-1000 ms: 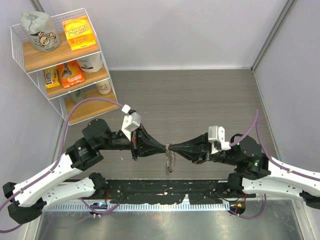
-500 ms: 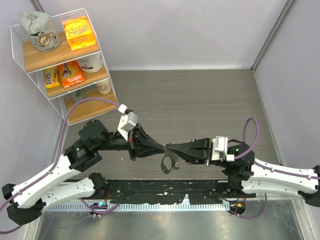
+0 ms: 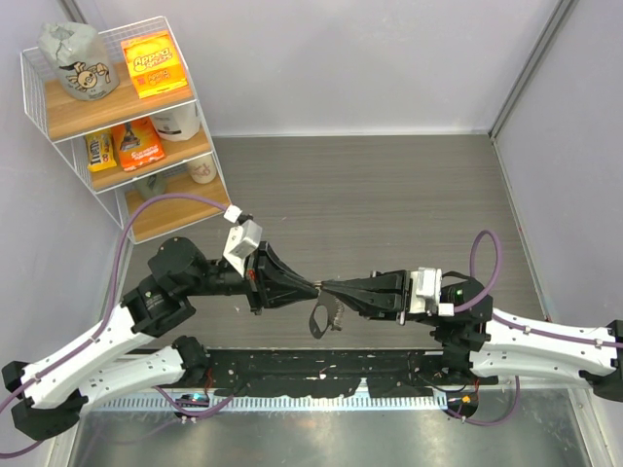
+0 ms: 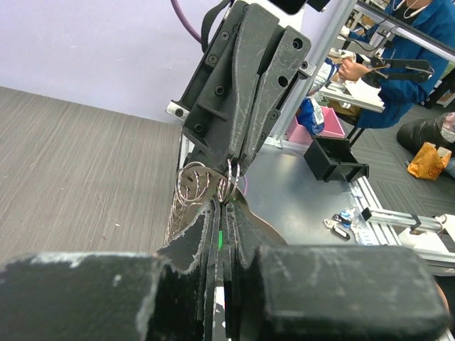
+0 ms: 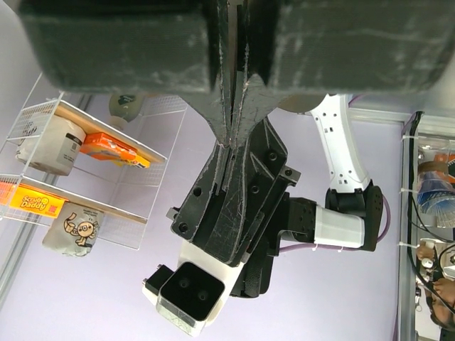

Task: Put the keys on the keyring

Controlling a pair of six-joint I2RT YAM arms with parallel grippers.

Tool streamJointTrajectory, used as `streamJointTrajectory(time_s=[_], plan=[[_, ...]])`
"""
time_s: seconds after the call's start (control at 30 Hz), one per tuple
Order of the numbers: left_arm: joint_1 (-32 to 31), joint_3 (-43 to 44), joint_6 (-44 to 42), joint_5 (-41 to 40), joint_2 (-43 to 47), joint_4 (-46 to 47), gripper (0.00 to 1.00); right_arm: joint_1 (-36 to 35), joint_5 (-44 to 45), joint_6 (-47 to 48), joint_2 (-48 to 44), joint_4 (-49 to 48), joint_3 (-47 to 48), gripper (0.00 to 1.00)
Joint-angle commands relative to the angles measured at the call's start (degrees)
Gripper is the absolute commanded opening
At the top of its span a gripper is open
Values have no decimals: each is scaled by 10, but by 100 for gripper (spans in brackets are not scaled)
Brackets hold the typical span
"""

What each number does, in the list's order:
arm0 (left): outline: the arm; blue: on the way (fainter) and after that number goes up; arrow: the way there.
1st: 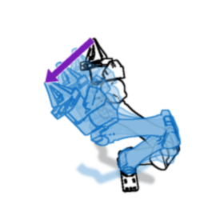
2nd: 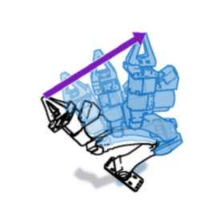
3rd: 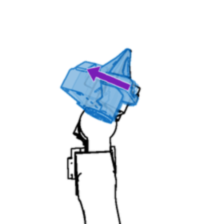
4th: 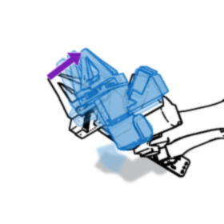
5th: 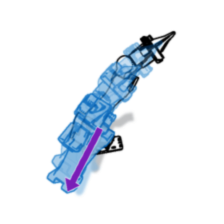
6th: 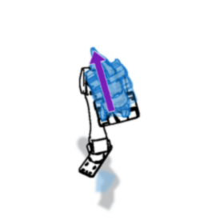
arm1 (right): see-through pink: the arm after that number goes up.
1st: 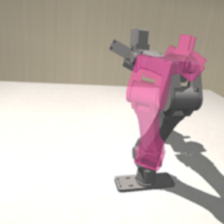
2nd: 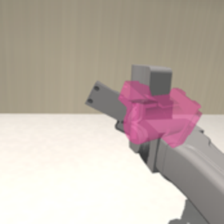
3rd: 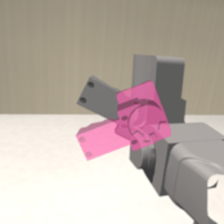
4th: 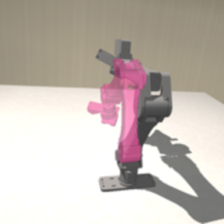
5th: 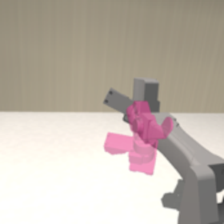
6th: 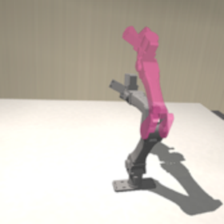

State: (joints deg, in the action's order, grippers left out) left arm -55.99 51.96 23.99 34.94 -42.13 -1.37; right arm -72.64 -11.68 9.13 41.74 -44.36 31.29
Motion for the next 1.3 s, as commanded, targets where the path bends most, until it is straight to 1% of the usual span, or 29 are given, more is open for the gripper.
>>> streamJointTrajectory(time_s=[0.0,0.13,0.2,0.23,0.27,0.3,0.37,0.47,0.53,0.7,0.77,0.83,0.87,0.93,0.97,1.0,1.03,1.07,1.13,1.27], plan=[[-2,11,12,-1,3,57,12,0,2,5,-3,19,6,5],[-1,13,16,-3,-1,60,22,0,0,4,-3,30,8,5],[-1,12,15,-5,-1,62,26,0,0,5,-4,37,10,5],[-2,13,16,-5,-3,62,26,0,-1,6,-4,38,10,5],[-1,12,15,-6,-3,62,26,0,-1,6,-5,39,11,5],[-2,13,17,-5,-5,61,22,0,-1,5,-6,39,10,5],[-2,16,15,-5,-8,58,12,0,-2,5,-8,40,11,5],[-1,16,16,-4,-9,55,7,0,-2,5,-11,40,13,5],[-2,16,14,-6,-9,52,0,0,-2,5,-14,41,14,5],[-1,19,3,-15,-4,36,0,0,-4,2,-23,48,16,5],[-2,26,-6,-19,-5,16,0,0,-5,1,-30,73,23,5],[-1,37,-19,-22,-6,-15,0,0,-1,-2,-41,143,51,5],[-2,42,-25,-27,-5,-30,0,0,0,-7,-45,166,61,8],[-1,55,-42,-31,-8,-63,0,0,-1,-9,-53,235,89,19],[-1,62,-48,-36,-8,-81,0,0,-1,-8,-58,291,111,22],[-2,67,-56,-36,-10,-93,0,0,0,-8,-59,316,121,26],[-1,73,-61,-36,-11,-107,0,0,2,-9,-60,371,146,28],[-2,78,-64,-36,-13,-119,0,0,3,-14,-59,395,155,32],[-2,87,-74,-26,-20,-140,0,0,7,-14,-54,500,202,34],[-2,97,-89,-11,-35,-177,0,0,2,-10,-39,606,252,35]])
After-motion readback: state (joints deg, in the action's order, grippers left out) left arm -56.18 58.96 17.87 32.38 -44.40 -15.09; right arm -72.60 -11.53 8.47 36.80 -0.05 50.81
